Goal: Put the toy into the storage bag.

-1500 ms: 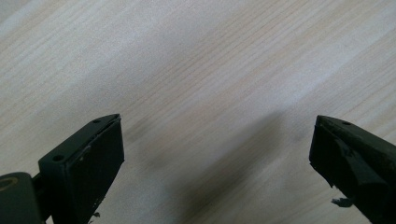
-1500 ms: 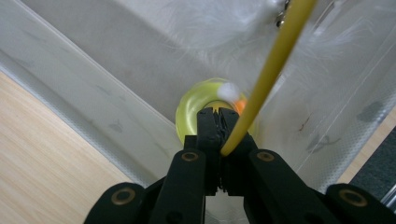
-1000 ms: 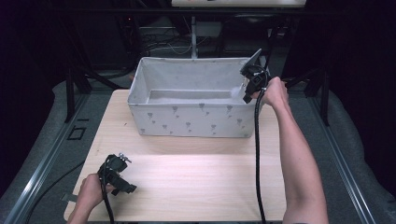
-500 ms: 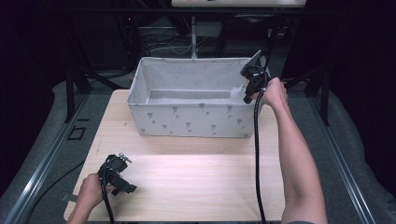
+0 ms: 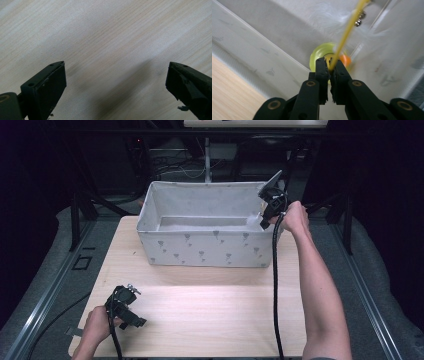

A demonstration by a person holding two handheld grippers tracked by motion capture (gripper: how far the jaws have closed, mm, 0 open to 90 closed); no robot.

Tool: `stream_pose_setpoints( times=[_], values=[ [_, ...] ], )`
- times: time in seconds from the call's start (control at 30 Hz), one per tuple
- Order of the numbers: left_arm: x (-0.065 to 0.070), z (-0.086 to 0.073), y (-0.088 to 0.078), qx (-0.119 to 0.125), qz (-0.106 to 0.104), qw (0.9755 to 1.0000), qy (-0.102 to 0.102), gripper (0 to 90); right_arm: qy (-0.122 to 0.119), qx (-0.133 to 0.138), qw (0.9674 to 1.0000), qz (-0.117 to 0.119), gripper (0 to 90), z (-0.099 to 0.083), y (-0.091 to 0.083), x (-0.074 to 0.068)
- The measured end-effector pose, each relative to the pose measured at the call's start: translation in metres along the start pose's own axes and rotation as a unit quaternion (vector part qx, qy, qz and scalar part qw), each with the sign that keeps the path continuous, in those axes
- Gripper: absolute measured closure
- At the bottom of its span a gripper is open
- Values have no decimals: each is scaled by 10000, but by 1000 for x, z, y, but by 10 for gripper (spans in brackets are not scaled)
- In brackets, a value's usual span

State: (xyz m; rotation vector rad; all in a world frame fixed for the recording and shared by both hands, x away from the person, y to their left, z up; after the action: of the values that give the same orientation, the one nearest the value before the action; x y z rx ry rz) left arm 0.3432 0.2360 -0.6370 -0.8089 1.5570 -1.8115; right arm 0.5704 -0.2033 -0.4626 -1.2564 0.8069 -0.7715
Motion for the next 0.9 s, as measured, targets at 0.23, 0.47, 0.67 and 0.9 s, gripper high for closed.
stream_pose_setpoints(
  times=[0.23, 0.47, 0.67, 0.9],
  values=[
    [1, 1, 0, 20, -15, 10000, 1, 33, -39, 306, 9995, 40, 720, -3, -29, -1],
    [2, 1, 0, 27, -19, 10000, -12, 33, -133, 678, 9976, -4, 516, -9, -60, -6],
    [2, 1, 0, 22, -8, 10000, -29, 32, -274, 1088, 9937, -62, 315, -20, -82, -20],
    [2, 2, 0, 30, 12, 10000, -7, 32, -529, 1317, 9898, -118, 154, -35, -93, -37]
  ],
)
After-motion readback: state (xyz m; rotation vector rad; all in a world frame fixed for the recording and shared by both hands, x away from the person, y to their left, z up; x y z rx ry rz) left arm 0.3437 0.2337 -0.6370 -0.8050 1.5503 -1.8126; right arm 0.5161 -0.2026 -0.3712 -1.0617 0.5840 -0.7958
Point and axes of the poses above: each handheld gripper's, and its own axes: y roughly forward along the jaws, z roughly out of its top, x roughly to its right, the point moved 9 cm from there along y, roughly forward along the jaws, and after that the axes turned 8 degrees about -x, right-handed, at the moved point
